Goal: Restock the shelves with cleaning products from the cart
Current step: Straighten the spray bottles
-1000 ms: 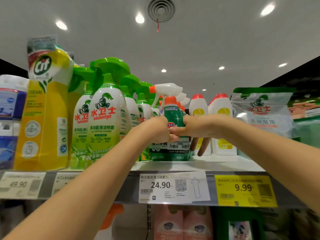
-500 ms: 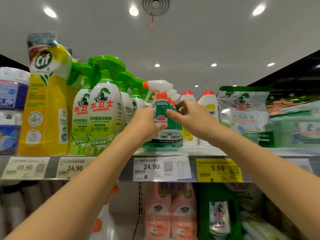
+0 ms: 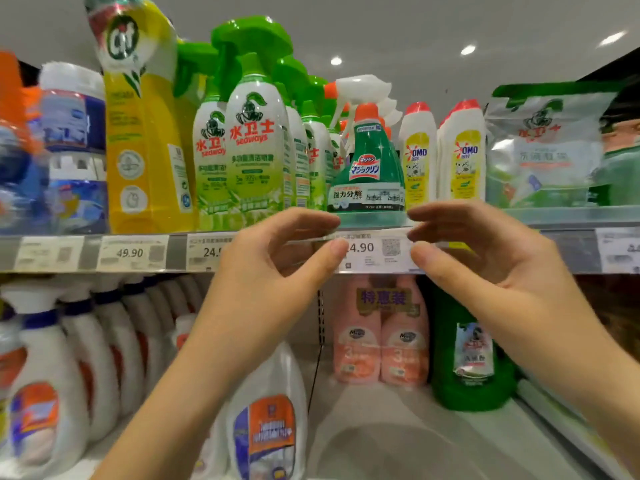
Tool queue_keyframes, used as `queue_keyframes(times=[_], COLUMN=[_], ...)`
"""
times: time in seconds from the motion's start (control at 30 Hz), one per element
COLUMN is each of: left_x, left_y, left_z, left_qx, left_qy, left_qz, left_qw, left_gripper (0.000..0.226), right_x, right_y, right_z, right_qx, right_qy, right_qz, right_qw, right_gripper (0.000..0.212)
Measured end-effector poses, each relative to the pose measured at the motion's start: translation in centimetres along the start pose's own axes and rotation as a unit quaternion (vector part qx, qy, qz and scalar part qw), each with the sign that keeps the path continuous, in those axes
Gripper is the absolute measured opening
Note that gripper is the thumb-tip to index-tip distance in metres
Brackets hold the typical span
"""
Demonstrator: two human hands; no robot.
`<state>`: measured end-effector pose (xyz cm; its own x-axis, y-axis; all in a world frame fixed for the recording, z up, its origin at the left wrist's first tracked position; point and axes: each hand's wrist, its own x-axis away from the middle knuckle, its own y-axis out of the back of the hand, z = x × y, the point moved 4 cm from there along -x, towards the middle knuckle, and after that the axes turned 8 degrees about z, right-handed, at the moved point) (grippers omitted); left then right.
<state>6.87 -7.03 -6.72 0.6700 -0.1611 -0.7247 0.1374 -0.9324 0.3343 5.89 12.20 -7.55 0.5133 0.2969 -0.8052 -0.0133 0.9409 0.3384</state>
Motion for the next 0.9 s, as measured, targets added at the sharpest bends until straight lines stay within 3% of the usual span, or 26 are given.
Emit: queue_keyframes(times=[0.23, 0.43, 0.57, 0.73, 0.9], left_x=[8.4, 16.9, 24.7, 36.0, 44.4], left_y=[-0.6, -1.5, -2.1, -1.6, -0.5], left_z=[0.3, -1.4, -3.2, -7.0, -12.6], left_qx=[0.001, -0.03, -0.065, -0.103, -0.104], left_qy=[0.088, 0.191, 0.275, 0.382, 0.421], left_qz=[-0.026, -0.097, -0.161, -0.287, -0.4], left_qw=[0.996, 0.976, 0.946, 0.872, 0.807], left_gripper=[0.023, 0.019, 0.021, 0.019, 0.021], right_x=[5.4, 11.5, 16.5, 22.5, 27.3], right_y=[-4.8, -8.6, -12.6, -18.0, -22.2], right_z=[0.1, 0.8, 2.1, 5.6, 11.6], right_qx=[-0.11, -0.238, -0.321, -0.426, -0.461], right_qy=[-0.041, -0.075, -0.11, -0.157, -0.152], right_qz=[0.064, 0.144, 0.242, 0.333, 0.446], right_qw=[0.991, 0.958, 0.909, 0.826, 0.752], right_gripper=[0.027, 0.033, 0.038, 0.031, 0.035])
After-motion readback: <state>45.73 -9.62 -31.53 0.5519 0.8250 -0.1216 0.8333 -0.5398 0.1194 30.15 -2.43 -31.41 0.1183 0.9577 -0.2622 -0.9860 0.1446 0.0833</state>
